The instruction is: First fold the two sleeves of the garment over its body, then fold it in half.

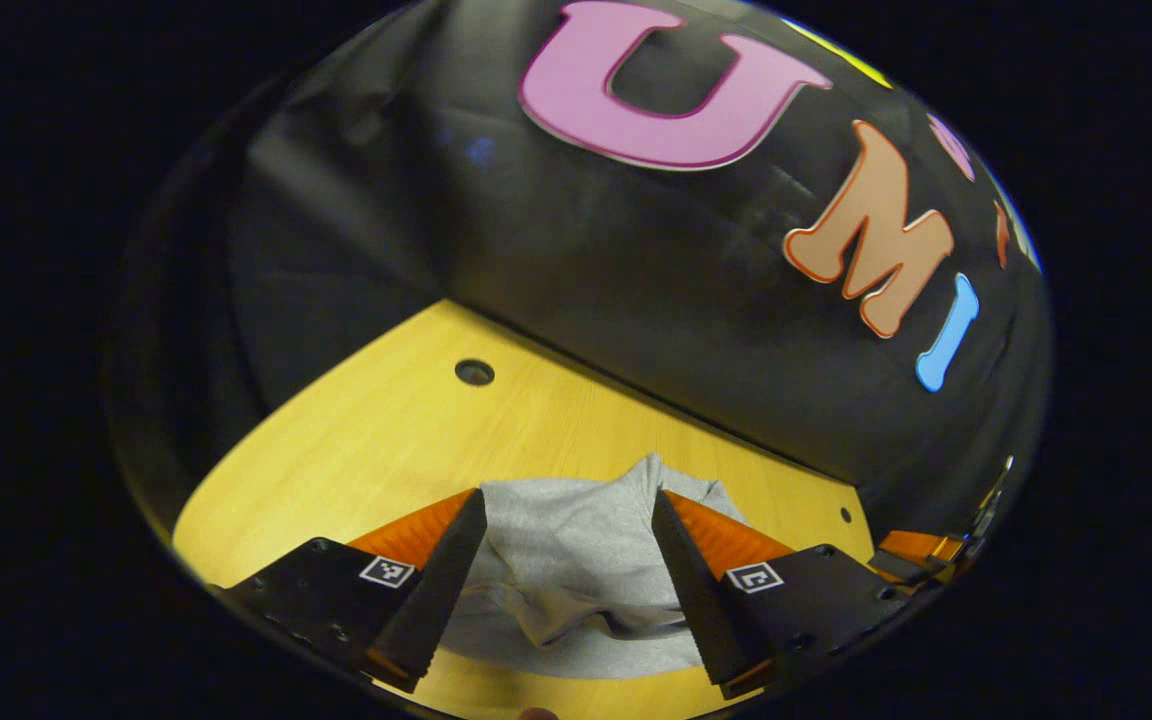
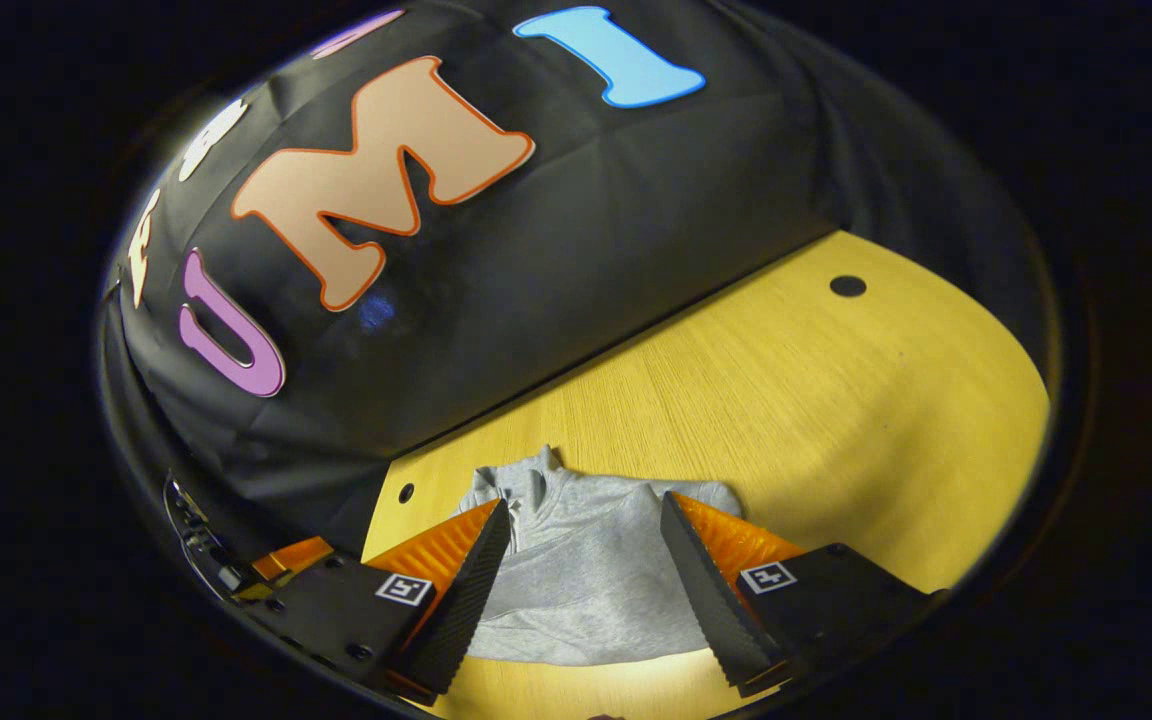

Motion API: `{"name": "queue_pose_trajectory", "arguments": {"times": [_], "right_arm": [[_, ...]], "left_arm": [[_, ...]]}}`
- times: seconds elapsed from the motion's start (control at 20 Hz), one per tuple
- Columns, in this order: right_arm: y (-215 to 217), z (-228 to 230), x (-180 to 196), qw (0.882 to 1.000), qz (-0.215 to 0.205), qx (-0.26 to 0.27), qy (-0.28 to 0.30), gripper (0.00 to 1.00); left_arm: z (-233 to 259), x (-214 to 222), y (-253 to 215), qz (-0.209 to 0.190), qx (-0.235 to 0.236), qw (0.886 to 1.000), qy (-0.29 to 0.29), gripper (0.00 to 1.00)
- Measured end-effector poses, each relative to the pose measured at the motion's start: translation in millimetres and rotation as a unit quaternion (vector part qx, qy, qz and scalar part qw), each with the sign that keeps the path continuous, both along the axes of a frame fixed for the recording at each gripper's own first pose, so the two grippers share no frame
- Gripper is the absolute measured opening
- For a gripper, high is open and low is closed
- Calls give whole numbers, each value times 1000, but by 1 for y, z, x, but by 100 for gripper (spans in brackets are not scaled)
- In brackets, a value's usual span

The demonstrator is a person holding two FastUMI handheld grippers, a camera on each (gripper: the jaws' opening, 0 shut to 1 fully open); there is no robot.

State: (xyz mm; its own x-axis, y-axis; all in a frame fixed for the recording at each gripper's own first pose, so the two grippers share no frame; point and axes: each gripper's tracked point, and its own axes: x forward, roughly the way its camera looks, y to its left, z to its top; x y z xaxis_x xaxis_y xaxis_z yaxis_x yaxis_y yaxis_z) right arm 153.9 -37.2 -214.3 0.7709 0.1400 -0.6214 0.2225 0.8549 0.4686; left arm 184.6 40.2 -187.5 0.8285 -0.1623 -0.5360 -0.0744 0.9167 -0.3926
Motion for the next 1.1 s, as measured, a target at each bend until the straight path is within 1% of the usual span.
{"name": "queue_pose_trajectory", "arguments": {"times": [0.05, 0.15, 0.2, 0.3, 0.4, 0.55, 0.7, 0.9, 0.95, 1.05, 1.1], "right_arm": [[-1, 14, -1, 1000, 2, -19, -23, 96], [-2, 41, -7, 996, 8, -64, -69, 95], [-3, 55, -10, 992, 10, -86, -92, 95], [1, 80, -19, 984, 15, -120, -131, 95], [7, 99, -31, 974, 33, -149, -169, 95], [-7, 123, -43, 951, 34, -224, -209, 95], [-1, 142, -54, 932, 33, -268, -242, 95], [18, 167, -70, 910, 52, -290, -292, 95], [23, 166, -71, 907, 56, -295, -296, 92], [39, 168, -74, 907, 70, -286, -300, 97], [46, 167, -75, 908, 79, -277, -304, 97]], "left_arm": [[11, 1, 3, -3, 34, 999, -20, 97], [33, -1, 6, -5, 98, 993, -60, 96], [42, -4, 2, -7, 119, 990, -77, 96], [63, -17, -3, -10, 148, 983, -106, 96], [78, -29, -9, -11, 163, 978, -126, 96], [97, -58, -19, -13, 184, 971, -151, 96], [108, -82, -15, -13, 210, 963, -166, 95], [107, -100, -22, -14, 206, 965, -161, 95], [108, -103, -23, -14, 208, 965, -161, 95], [112, -105, -21, -12, 213, 963, -168, 95], [117, -105, -20, -8, 216, 961, -172, 95]]}}
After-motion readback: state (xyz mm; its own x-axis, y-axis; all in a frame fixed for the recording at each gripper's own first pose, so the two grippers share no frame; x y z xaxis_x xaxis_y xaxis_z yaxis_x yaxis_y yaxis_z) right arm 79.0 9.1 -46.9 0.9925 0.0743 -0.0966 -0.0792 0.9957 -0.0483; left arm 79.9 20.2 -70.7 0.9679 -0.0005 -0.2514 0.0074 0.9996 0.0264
